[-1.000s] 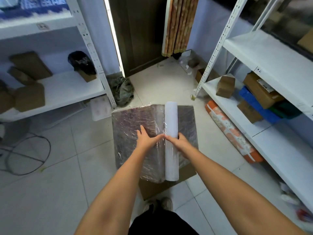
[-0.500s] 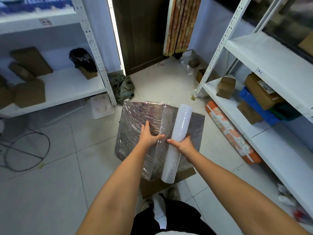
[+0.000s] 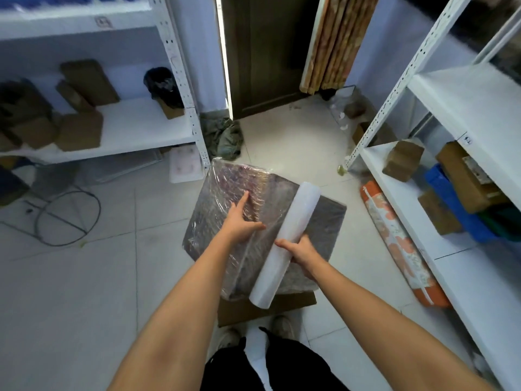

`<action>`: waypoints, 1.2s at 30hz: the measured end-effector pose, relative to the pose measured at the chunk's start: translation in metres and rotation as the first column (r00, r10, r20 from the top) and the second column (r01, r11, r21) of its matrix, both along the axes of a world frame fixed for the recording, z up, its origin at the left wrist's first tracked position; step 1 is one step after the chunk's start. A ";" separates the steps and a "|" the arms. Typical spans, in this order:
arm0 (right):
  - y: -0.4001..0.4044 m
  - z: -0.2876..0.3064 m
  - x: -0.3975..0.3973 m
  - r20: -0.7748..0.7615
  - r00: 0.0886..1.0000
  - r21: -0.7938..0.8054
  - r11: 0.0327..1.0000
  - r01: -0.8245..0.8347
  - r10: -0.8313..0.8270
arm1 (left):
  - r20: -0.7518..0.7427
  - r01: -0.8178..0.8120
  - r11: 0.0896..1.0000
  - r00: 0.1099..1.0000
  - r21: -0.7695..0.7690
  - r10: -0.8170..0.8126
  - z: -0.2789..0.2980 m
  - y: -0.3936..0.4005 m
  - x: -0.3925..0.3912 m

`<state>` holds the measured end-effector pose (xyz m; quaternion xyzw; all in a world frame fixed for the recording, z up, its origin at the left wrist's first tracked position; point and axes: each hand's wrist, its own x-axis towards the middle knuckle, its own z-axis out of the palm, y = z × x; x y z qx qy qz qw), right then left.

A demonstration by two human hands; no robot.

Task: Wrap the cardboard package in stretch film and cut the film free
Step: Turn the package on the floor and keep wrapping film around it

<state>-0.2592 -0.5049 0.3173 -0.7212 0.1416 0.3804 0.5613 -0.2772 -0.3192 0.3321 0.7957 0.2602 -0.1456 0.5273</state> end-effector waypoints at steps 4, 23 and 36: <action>-0.011 -0.008 0.002 -0.015 1.000 0.030 0.999 0.025 -0.024 | 0.033 -0.006 0.996 0.999 0.085 0.003 -0.001 -0.012 -0.002; -0.016 -0.014 -0.003 0.082 0.994 0.043 0.996 -0.077 0.073 | 0.023 -0.133 0.991 0.991 -0.013 0.133 -0.006 -0.004 -0.028; -0.018 -0.025 0.004 0.036 0.987 0.019 0.988 -0.155 0.154 | 0.026 -0.197 0.978 0.980 -0.066 0.199 -0.011 0.010 -0.031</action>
